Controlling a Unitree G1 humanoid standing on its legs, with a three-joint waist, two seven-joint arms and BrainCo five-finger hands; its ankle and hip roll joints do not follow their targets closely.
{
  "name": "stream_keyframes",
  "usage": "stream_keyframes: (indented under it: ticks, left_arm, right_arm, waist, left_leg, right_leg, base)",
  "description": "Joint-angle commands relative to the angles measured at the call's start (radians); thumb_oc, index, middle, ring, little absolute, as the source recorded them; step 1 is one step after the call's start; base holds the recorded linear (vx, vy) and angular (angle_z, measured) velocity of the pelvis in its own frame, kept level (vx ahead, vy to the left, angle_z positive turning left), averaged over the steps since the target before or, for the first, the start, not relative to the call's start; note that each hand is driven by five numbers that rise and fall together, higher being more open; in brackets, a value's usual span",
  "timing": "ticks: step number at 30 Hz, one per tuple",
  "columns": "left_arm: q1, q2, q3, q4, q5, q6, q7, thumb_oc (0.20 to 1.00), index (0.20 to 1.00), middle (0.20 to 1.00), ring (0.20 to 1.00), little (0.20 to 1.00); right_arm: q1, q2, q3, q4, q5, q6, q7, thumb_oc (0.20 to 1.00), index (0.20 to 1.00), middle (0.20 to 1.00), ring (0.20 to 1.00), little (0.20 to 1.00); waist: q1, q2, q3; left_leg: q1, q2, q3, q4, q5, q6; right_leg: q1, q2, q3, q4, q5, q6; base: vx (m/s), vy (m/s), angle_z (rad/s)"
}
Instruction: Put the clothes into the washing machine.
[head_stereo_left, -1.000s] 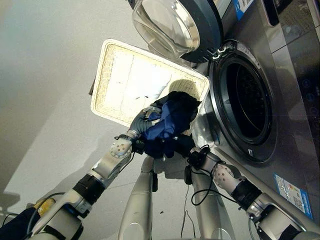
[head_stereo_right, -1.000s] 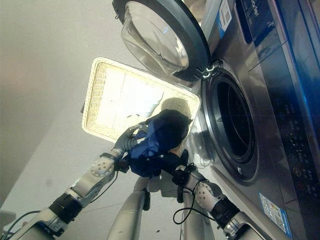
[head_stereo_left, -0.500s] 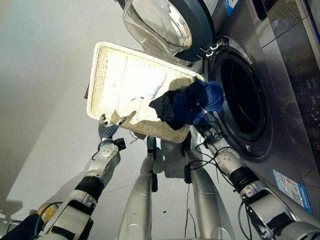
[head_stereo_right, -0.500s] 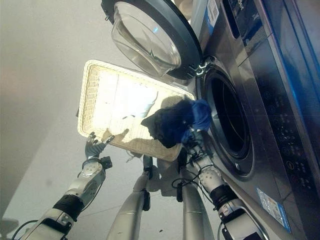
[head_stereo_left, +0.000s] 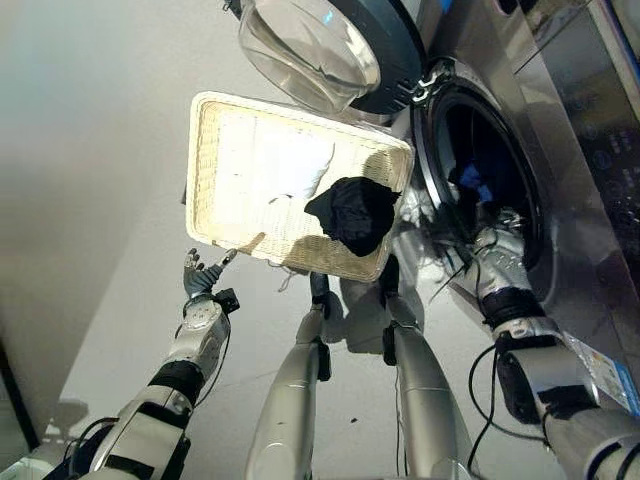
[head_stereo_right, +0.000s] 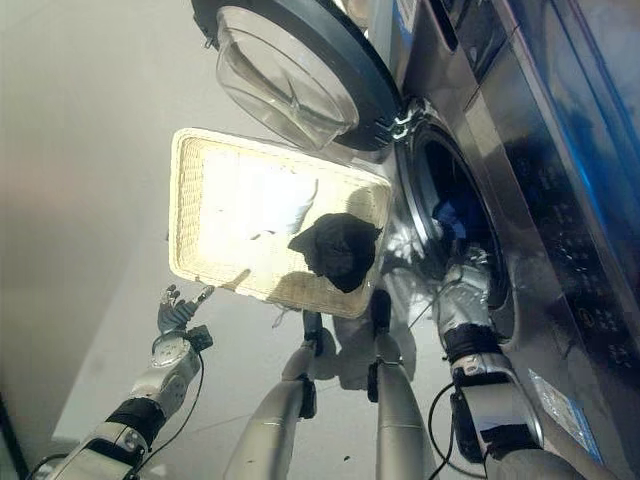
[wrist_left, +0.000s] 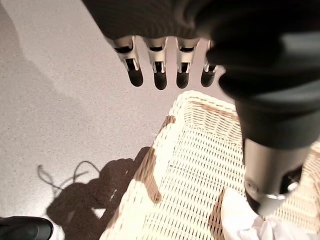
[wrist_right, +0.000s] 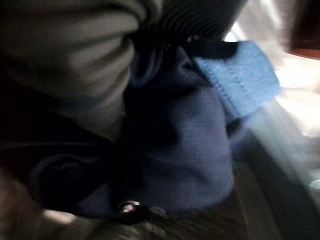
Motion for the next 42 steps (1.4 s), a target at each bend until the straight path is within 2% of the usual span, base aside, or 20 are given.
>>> stream_keyframes:
  ticks: [1, 2, 3, 4, 6, 9, 10, 12, 15, 19, 22, 24, 27, 30, 31, 34, 35, 37, 39, 42]
  left_arm:
    - [0.037, 0.059, 0.029, 0.009, -0.015, -0.016, -0.013, 1.000, 1.000, 1.000, 1.000, 1.000]
    - [0.023, 0.087, 0.020, -0.004, -0.011, 0.023, -0.020, 1.000, 1.000, 1.000, 1.000, 1.000]
    - [0.021, 0.092, 0.019, -0.007, -0.012, 0.029, -0.021, 1.000, 1.000, 1.000, 1.000, 1.000]
    - [0.009, 0.106, 0.016, -0.013, -0.020, 0.049, -0.031, 1.000, 1.000, 1.000, 1.000, 1.000]
    - [-0.002, 0.109, 0.012, 0.000, -0.029, 0.053, -0.045, 1.000, 1.000, 1.000, 1.000, 1.000]
    - [-0.005, 0.097, 0.004, 0.014, -0.032, 0.037, -0.065, 1.000, 1.000, 1.000, 1.000, 1.000]
    - [-0.003, 0.094, 0.005, 0.014, -0.030, 0.034, -0.065, 1.000, 1.000, 1.000, 1.000, 1.000]
    - [0.000, 0.067, -0.003, 0.011, 0.002, -0.003, -0.051, 1.000, 1.000, 1.000, 1.000, 1.000]
    - [-0.014, 0.046, -0.006, 0.004, 0.030, -0.048, -0.020, 1.000, 1.000, 1.000, 1.000, 1.000]
    - [-0.050, 0.038, -0.006, -0.011, 0.151, -0.117, 0.086, 1.000, 1.000, 1.000, 1.000, 1.000]
    - [-0.086, 0.050, -0.014, -0.034, 0.309, -0.116, 0.205, 1.000, 1.000, 1.000, 1.000, 1.000]
    - [-0.133, 0.070, -0.037, -0.063, 0.436, -0.063, 0.313, 1.000, 1.000, 1.000, 1.000, 1.000]
    - [-0.177, 0.086, -0.054, -0.065, 0.491, -0.012, 0.374, 1.000, 1.000, 1.000, 1.000, 1.000]
    - [-0.224, 0.096, -0.068, -0.049, 0.543, 0.032, 0.431, 1.000, 1.000, 1.000, 1.000, 1.000]
    - [-0.260, 0.115, -0.082, -0.051, 0.570, 0.087, 0.458, 1.000, 1.000, 1.000, 1.000, 1.000]
    - [-0.293, 0.129, -0.090, -0.039, 0.595, 0.164, 0.484, 1.000, 1.000, 1.000, 1.000, 1.000]
    - [-0.322, 0.140, -0.094, -0.012, 0.598, 0.216, 0.492, 1.000, 1.000, 1.000, 1.000, 1.000]
    - [-0.338, 0.147, -0.102, 0.016, 0.608, 0.251, 0.495, 1.000, 1.000, 1.000, 1.000, 1.000]
    - [-0.409, 0.164, -0.123, 0.090, 0.606, 0.334, 0.465, 1.000, 1.000, 1.000, 1.000, 1.000]
    - [-0.459, 0.177, -0.150, 0.144, 0.597, 0.385, 0.433, 1.000, 1.000, 1.000, 1.000, 1.000]
  right_arm:
    - [-0.026, -0.317, -0.106, -0.076, -0.009, -0.479, -0.062, 0.200, 0.200, 0.200, 0.200, 0.200]
    - [-0.043, -0.370, -0.099, -0.077, -0.009, -0.511, -0.117, 0.736, 0.736, 0.736, 0.736, 0.736]
    - [-0.044, -0.378, -0.098, -0.082, -0.009, -0.502, -0.128, 1.000, 1.000, 1.000, 1.000, 1.000]
    - [-0.038, -0.378, -0.094, -0.133, -0.009, -0.442, -0.184, 1.000, 1.000, 1.000, 1.000, 1.000]
    - [-0.032, -0.350, -0.094, -0.191, -0.009, -0.349, -0.197, 1.000, 1.000, 1.000, 1.000, 1.000]
    - [0.010, -0.232, -0.068, -0.279, -0.009, -0.106, -0.135, 1.000, 1.000, 1.000, 1.000, 1.000]
    - [0.016, -0.217, -0.065, -0.285, -0.009, -0.091, -0.129, 1.000, 1.000, 1.000, 1.000, 1.000]
    - [0.033, -0.151, -0.020, -0.262, -0.009, 0.044, -0.093, 1.000, 1.000, 1.000, 1.000, 1.000]
    - [0.047, -0.092, 0.038, -0.177, -0.009, 0.160, -0.072, 1.000, 1.000, 1.000, 1.000, 1.000]
    - [0.090, -0.031, 0.060, -0.062, -0.009, 0.250, 0.006, 1.000, 1.000, 1.000, 1.000, 1.000]
    - [0.123, -0.005, 0.079, -0.022, -0.009, 0.294, 0.053, 1.000, 1.000, 1.000, 1.000, 1.000]
    - [0.164, 0.020, 0.104, -0.017, -0.009, 0.313, 0.093, 1.000, 1.000, 1.000, 1.000, 1.000]
    - [0.195, 0.036, 0.126, -0.018, -0.037, 0.324, 0.108, 1.000, 1.000, 1.000, 1.000, 1.000]
    - [0.241, 0.064, 0.161, -0.030, -0.138, 0.334, 0.108, 1.000, 1.000, 1.000, 1.000, 1.000]
    - [0.278, 0.070, 0.195, -0.041, -0.249, 0.341, 0.102, 1.000, 1.000, 1.000, 1.000, 1.000]
    - [0.311, 0.085, 0.229, -0.041, -0.359, 0.354, 0.108, 1.000, 1.000, 1.000, 1.000, 1.000]
    - [0.337, 0.092, 0.253, -0.030, -0.383, 0.369, 0.126, 1.000, 1.000, 1.000, 1.000, 1.000]
    - [0.357, 0.097, 0.268, -0.016, -0.403, 0.384, 0.144, 1.000, 1.000, 1.000, 1.000, 1.000]
    - [0.381, 0.102, 0.307, 0.007, -0.427, 0.414, 0.181, 1.000, 1.000, 1.000, 1.000, 1.000]
    - [0.392, 0.102, 0.325, 0.019, -0.423, 0.435, 0.205, 1.000, 1.000, 1.000, 1.000, 1.000]
  waist:
    - [-0.080, -0.001, -0.025]
    - [-0.081, 0.002, -0.025]
    - [-0.081, 0.003, -0.025]
    - [-0.085, 0.004, -0.025]
    - [-0.091, 0.009, -0.025]
    - [-0.088, 0.013, -0.025]
    - [-0.088, 0.012, -0.025]
    - [-0.082, 0.011, -0.025]
    - [-0.077, 0.011, -0.025]
    - [-0.080, 0.008, -0.025]
    - [-0.083, 0.005, -0.025]
    - [-0.092, 0.004, -0.025]
    - [-0.105, -0.001, -0.025]
    - [-0.124, -0.012, -0.025]
    - [-0.139, -0.025, -0.025]
    - [-0.157, -0.044, -0.025]
    - [-0.171, -0.056, -0.025]
    - [-0.181, -0.065, -0.025]
    - [-0.205, -0.081, -0.025]
    - [-0.223, -0.089, -0.025]
  left_leg:
    - [-0.092, -0.042, -0.027, 0.145, -0.072, -0.011]
    - [-0.103, -0.047, -0.037, 0.149, -0.069, -0.007]
    - [-0.106, -0.048, -0.038, 0.150, -0.069, -0.007]
    - [-0.113, -0.052, -0.042, 0.154, -0.067, -0.006]
    - [-0.114, -0.054, -0.041, 0.155, -0.067, -0.005]
    - [-0.116, -0.059, -0.037, 0.156, -0.068, -0.001]
    - [-0.116, -0.059, -0.037, 0.157, -0.068, -0.001]
    - [-0.117, -0.059, -0.035, 0.152, -0.065, -0.003]
    - [-0.117, -0.056, -0.031, 0.142, -0.059, -0.004]
    - [-0.120, -0.054, -0.026, 0.138, -0.060, -0.005]
    - [-0.125, -0.054, -0.021, 0.138, -0.059, -0.007]
    - [-0.133, -0.054, -0.014, 0.142, -0.058, -0.007]
    - [-0.140, -0.056, -0.005, 0.150, -0.061, -0.007]
    - [-0.153, -0.059, 0.007, 0.177, -0.074, -0.007]
    - [-0.166, -0.064, 0.017, 0.214, -0.094, -0.004]
    - [-0.186, -0.071, 0.025, 0.268, -0.124, -0.002]
    - [-0.198, -0.070, 0.032, 0.297, -0.142, 0.000]
    - [-0.203, -0.066, 0.039, 0.324, -0.166, 0.001]
    - [-0.224, -0.057, 0.062, 0.349, -0.181, 0.005]
    - [-0.234, -0.051, 0.082, 0.361, -0.189, 0.006]
  right_leg:
    - [0.006, -0.035, -0.082, 0.021, -0.046, 0.098]
    - [-0.006, -0.035, -0.081, 0.028, -0.043, 0.098]
    - [-0.008, -0.036, -0.082, 0.029, -0.043, 0.098]
    - [-0.016, -0.038, -0.083, 0.030, -0.039, 0.100]
    - [-0.021, -0.041, -0.082, 0.027, -0.035, 0.099]
    - [-0.021, -0.045, -0.085, 0.022, -0.035, 0.097]
    - [-0.020, -0.045, -0.086, 0.022, -0.036, 0.097]
    - [-0.015, -0.046, -0.089, 0.018, -0.037, 0.095]
    - [-0.013, -0.043, -0.092, 0.013, -0.038, 0.091]
    - [-0.016, -0.034, -0.089, 0.014, -0.042, 0.084]
    - [-0.020, -0.031, -0.084, 0.016, -0.044, 0.080]
    - [-0.030, -0.026, -0.075, 0.018, -0.042, 0.078]
    - [-0.037, -0.023, -0.067, 0.018, -0.039, 0.077]
    - [-0.050, -0.023, -0.055, 0.021, -0.037, 0.075]
    - [-0.061, -0.027, -0.047, 0.023, -0.033, 0.072]
    - [-0.076, -0.035, -0.039, 0.027, -0.026, 0.071]
    - [-0.085, -0.036, -0.033, 0.031, -0.024, 0.071]
    - [-0.087, -0.032, -0.026, 0.040, -0.032, 0.071]
    - [-0.111, -0.025, -0.008, 0.042, -0.028, 0.070]
    - [-0.130, -0.023, 0.001, 0.040, -0.020, 0.071]
  base:
    - [0.01, -0.079, 0.02]
    - [0.01, -0.059, 0.04]
    - [0.01, -0.065, 0.08]
    - [0.00, -0.021, 0.09]
    - [0.00, -0.003, 0.02]
    - [0.01, 0.012, -0.03]
    - [0.00, 0.000, 0.00]
    - [0.00, 0.000, 0.00]
    - [0.00, 0.000, 0.00]
    - [-0.01, 0.026, -0.02]
    - [-0.02, 0.063, -0.01]
    - [-0.02, 0.078, 0.00]
    - [-0.02, 0.101, 0.02]
    - [-0.01, 0.110, -0.07]
    - [0.01, 0.123, -0.21]
    - [-0.01, 0.101, -0.21]
    - [-0.01, 0.093, -0.32]
    - [0.04, 0.098, -0.26]
    - [0.02, 0.132, -0.19]
    - [0.01, 0.081, -0.16]
